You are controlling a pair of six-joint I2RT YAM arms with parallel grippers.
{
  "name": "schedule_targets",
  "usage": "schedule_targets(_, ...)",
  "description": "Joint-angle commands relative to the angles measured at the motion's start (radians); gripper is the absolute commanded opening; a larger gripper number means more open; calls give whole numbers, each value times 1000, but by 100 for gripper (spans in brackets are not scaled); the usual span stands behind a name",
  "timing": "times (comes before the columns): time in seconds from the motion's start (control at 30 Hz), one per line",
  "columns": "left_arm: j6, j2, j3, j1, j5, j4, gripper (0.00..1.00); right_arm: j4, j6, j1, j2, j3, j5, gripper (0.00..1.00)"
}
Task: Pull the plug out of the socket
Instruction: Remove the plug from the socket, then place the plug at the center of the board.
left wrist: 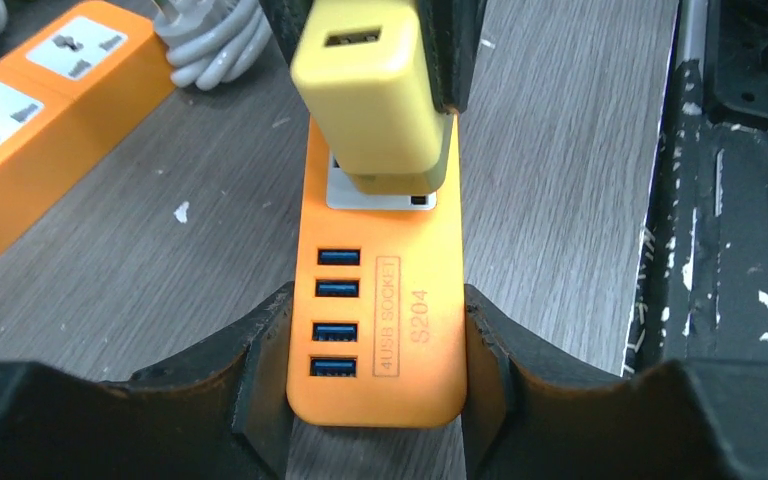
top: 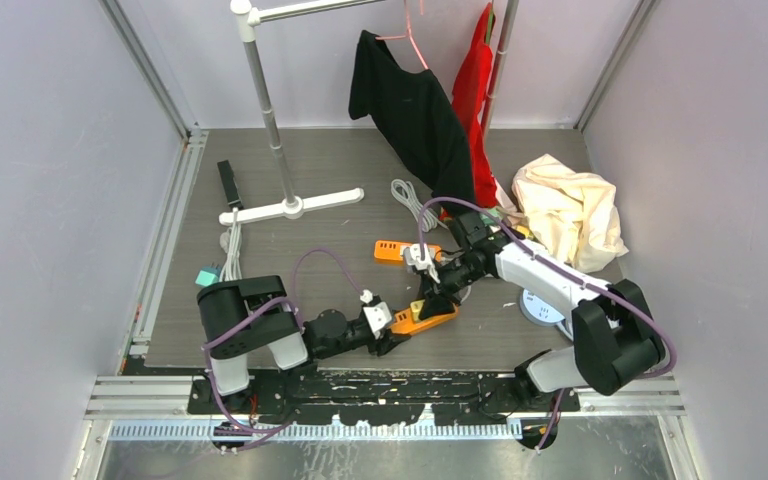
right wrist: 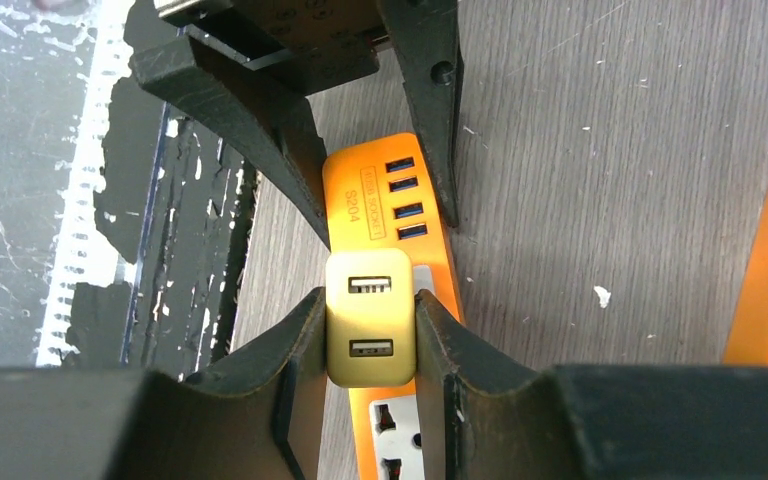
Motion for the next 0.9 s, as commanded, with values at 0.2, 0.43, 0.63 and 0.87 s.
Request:
schedule_targets(0.2,17,-17,62,0,0,-179,0,113,120,38,-51,51,23,1)
schedule_targets(0.43,-36,-86,70,0,-33,-249,9,12,137,-13,-74,125,12,1)
schedule_targets(0.63,-181,-350,54,0,-102,-446,75,73,481,-154,-51,164,-146,1)
schedule_targets(0.87,-251,-735,139,0,-151,-937,87,156,769,-156,16,201,-132,1)
